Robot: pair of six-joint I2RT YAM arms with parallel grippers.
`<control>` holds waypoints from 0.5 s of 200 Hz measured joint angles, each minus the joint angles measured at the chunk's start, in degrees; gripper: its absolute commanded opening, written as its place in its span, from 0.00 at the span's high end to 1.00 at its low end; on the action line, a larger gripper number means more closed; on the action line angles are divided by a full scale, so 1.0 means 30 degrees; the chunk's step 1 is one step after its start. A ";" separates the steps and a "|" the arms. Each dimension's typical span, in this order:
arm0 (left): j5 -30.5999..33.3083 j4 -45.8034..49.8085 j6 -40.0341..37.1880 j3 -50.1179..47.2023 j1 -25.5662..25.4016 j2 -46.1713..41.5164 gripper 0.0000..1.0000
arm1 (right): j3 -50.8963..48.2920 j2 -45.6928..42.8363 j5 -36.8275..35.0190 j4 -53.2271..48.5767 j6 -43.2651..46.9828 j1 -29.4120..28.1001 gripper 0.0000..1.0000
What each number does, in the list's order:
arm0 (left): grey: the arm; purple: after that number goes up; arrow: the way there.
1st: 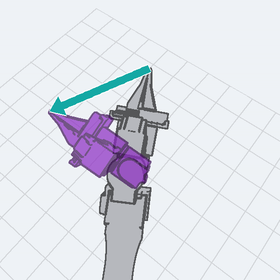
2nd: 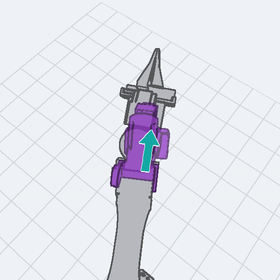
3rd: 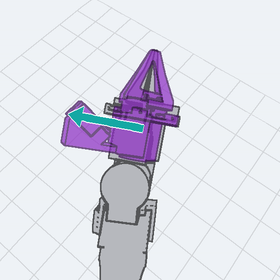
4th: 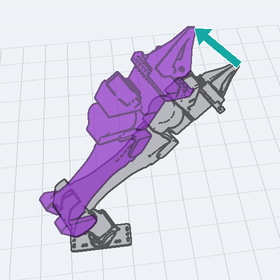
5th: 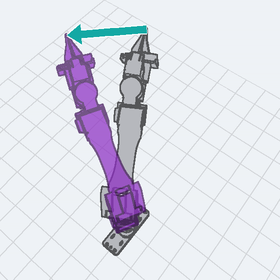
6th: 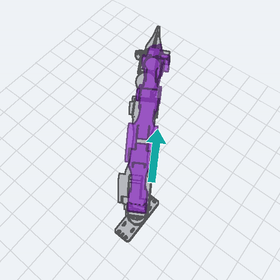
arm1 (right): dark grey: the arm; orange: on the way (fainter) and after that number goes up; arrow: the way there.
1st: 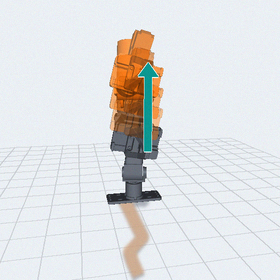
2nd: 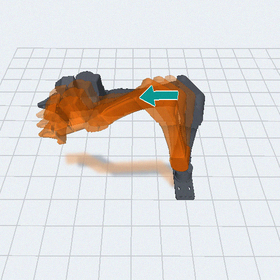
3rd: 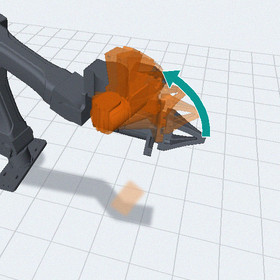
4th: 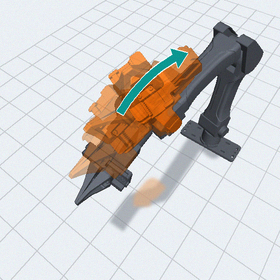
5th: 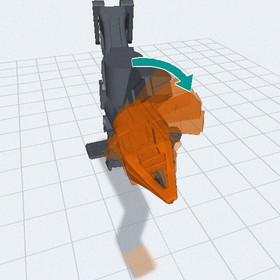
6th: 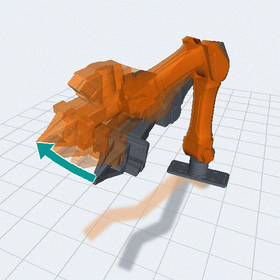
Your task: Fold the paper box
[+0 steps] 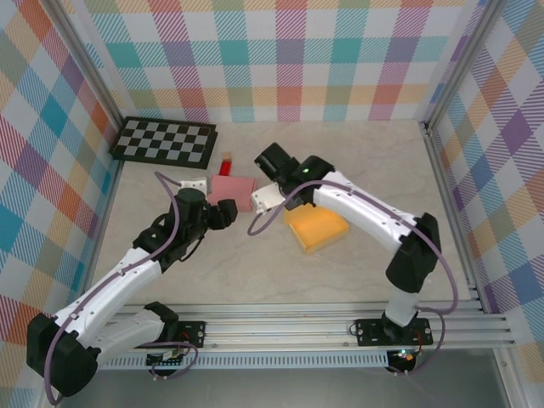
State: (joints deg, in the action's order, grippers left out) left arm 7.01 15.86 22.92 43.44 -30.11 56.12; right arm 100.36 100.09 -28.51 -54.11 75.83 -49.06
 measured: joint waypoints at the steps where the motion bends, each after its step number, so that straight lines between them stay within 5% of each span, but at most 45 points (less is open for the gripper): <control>1: -0.0036 -0.0036 0.0000 -0.0022 0.0000 0.0000 0.30 | -0.0007 -0.0204 0.0051 0.0000 -0.0226 0.0036 0.41; 36: -0.2302 -0.1982 -0.0240 -0.0634 -0.0066 0.0940 0.32 | -0.2426 -0.5909 0.2157 0.1362 -0.4714 0.2382 0.40; 66: -0.3825 -0.2849 -0.1435 0.0160 -0.0641 0.4065 0.40 | -0.6856 -1.0200 0.4954 0.4109 -0.8932 0.8692 0.32; 100: -0.4524 -0.2769 -0.0969 0.1814 -0.2229 0.7184 0.40 | -0.9143 -1.0040 0.7060 0.5253 -1.5934 1.4513 0.36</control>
State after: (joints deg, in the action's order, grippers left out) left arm -6.57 7.55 20.01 48.88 -36.80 77.67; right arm 72.93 69.97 -7.33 -38.35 28.03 -5.52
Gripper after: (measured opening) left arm 0.599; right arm 0.642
